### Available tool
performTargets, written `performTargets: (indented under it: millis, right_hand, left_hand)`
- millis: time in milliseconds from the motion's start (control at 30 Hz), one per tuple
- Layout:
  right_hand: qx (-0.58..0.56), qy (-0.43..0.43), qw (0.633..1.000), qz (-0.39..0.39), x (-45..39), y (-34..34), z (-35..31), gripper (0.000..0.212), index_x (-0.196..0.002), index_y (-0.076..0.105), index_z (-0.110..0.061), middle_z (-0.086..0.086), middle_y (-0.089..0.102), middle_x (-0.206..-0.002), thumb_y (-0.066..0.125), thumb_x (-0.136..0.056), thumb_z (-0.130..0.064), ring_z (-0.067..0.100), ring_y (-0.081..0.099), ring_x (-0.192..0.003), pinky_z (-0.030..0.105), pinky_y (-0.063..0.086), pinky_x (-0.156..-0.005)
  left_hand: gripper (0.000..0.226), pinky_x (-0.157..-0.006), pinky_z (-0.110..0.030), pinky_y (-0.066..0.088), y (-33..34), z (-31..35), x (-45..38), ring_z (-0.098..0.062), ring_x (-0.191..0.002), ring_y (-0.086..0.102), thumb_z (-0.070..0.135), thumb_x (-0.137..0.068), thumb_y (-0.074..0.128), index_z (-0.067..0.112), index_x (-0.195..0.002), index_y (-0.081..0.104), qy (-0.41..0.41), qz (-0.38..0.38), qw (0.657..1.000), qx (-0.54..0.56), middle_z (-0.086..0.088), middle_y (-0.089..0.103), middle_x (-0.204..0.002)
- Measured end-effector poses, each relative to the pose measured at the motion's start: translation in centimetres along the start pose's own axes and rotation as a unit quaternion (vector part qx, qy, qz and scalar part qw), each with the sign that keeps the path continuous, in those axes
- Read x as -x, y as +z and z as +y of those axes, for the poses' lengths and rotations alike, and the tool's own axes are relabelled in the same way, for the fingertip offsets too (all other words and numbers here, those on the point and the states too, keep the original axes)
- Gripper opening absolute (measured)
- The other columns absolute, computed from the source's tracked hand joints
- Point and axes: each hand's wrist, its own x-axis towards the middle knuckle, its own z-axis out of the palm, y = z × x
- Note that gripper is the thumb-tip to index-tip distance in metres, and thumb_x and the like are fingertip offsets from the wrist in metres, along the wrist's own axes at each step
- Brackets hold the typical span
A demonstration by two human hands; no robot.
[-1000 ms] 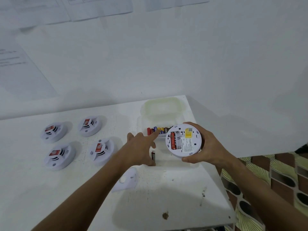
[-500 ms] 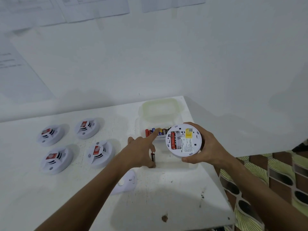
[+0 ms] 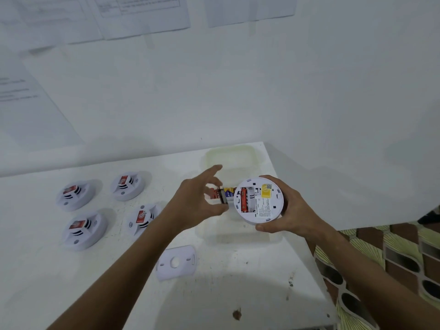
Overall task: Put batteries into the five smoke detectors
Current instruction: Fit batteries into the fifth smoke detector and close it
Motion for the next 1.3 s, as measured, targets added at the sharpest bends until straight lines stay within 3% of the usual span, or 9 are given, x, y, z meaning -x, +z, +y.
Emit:
performTargets:
  millis: [200,567,733,833,900,967,1100,1200,1300]
  right_hand:
    - [0.013,-0.012,1.000,-0.011,-0.8,0.7,-0.8,0.090,-0.134,0.050,-0.023,-0.011,0.063,-0.124,0.092,-0.056,-0.011,0.019,0.058,-0.120,0.025,0.054,-0.092]
    - [0.015,-0.016,0.999,-0.035,-1.1,1.8,-1.8,0.087,-0.128,0.051,-0.028,-0.017,0.063,-0.117,0.092,-0.054,-0.007,0.010,0.061,-0.112,0.017,0.052,-0.087]
    - [0.004,-0.014,0.999,-0.031,-1.3,2.1,-1.8,0.087,-0.128,0.052,-0.028,-0.014,0.065,-0.116,0.092,-0.055,-0.005,0.012,0.061,-0.111,0.019,0.053,-0.086]
    - [0.006,-0.017,0.999,-0.029,-1.5,2.3,-2.0,0.087,-0.128,0.053,-0.029,-0.012,0.066,-0.115,0.092,-0.054,-0.005,0.013,0.062,-0.110,0.021,0.054,-0.086]
    - [0.004,-0.021,1.000,-0.023,-1.6,2.3,-2.1,0.086,-0.128,0.054,-0.028,-0.013,0.066,-0.114,0.091,-0.054,-0.002,0.011,0.062,-0.109,0.020,0.054,-0.084]
    - [-0.001,-0.022,1.000,-0.015,-1.7,2.4,-2.2,0.085,-0.127,0.054,-0.028,-0.014,0.067,-0.114,0.091,-0.054,-0.003,0.010,0.063,-0.109,0.019,0.054,-0.082]
    - [-0.010,-0.020,1.000,-0.014,-2.0,2.7,-2.5,0.084,-0.127,0.055,-0.027,-0.012,0.066,-0.116,0.091,-0.054,-0.005,0.009,0.061,-0.111,0.020,0.055,-0.082]
    - [-0.020,-0.017,0.999,-0.021,-2.1,3.2,-2.5,0.084,-0.128,0.056,-0.026,-0.012,0.066,-0.117,0.090,-0.053,-0.005,0.010,0.061,-0.112,0.022,0.055,-0.082]
    - [-0.025,-0.014,0.999,-0.032,-2.4,3.6,-2.6,0.085,-0.129,0.056,-0.024,-0.009,0.066,-0.118,0.091,-0.054,-0.004,0.013,0.061,-0.114,0.024,0.056,-0.084]
  left_hand:
    - [0.086,-0.073,-0.008,0.051,-1.1,2.4,-0.5,0.000,-0.084,0.066,0.022,-0.072,0.085,0.031,-0.144,0.038,0.036,-0.002,0.998,0.060,0.016,0.060,-0.114]
    - [0.081,-0.072,-0.014,0.053,-0.9,3.1,-0.5,-0.002,-0.081,0.060,0.025,-0.068,0.087,0.028,-0.138,0.048,0.060,-0.009,0.998,0.029,0.018,0.063,-0.111]
    - [0.065,-0.067,-0.017,0.053,-0.5,3.0,-0.1,-0.007,-0.081,0.062,0.019,-0.069,0.086,0.027,-0.127,0.061,0.053,0.025,0.998,0.020,0.014,0.070,-0.107]
    - [0.052,-0.072,-0.015,0.053,-0.6,2.8,0.1,-0.012,-0.085,0.067,0.019,-0.075,0.082,0.026,-0.123,0.065,0.043,0.042,0.998,0.019,0.010,0.072,-0.108]
    - [0.049,-0.084,-0.010,0.047,-0.8,3.0,0.5,-0.007,-0.102,0.063,0.020,-0.082,0.077,0.026,-0.128,0.061,0.046,0.028,0.998,-0.008,0.010,0.069,-0.118]
    - [0.056,-0.095,-0.009,0.037,-1.2,3.0,0.9,-0.004,-0.117,0.054,0.027,-0.086,0.072,0.027,-0.137,0.052,0.061,0.000,0.998,-0.036,0.013,0.062,-0.129]
    - [0.096,-0.091,0.003,0.034,-1.7,2.0,1.7,0.006,-0.118,0.050,0.040,-0.066,0.087,0.032,-0.146,0.035,0.039,-0.056,0.998,0.011,0.020,0.055,-0.135]
    - [0.102,-0.086,-0.002,0.041,-1.3,1.0,2.1,0.015,-0.108,0.055,0.023,-0.058,0.093,0.031,-0.143,0.039,0.004,-0.041,0.994,0.104,0.024,0.058,-0.125]
    - [0.100,-0.085,-0.005,0.044,-1.1,0.2,2.4,0.009,-0.111,0.058,0.011,-0.055,0.093,0.025,-0.141,0.044,-0.026,-0.026,0.986,0.162,0.021,0.063,-0.120]
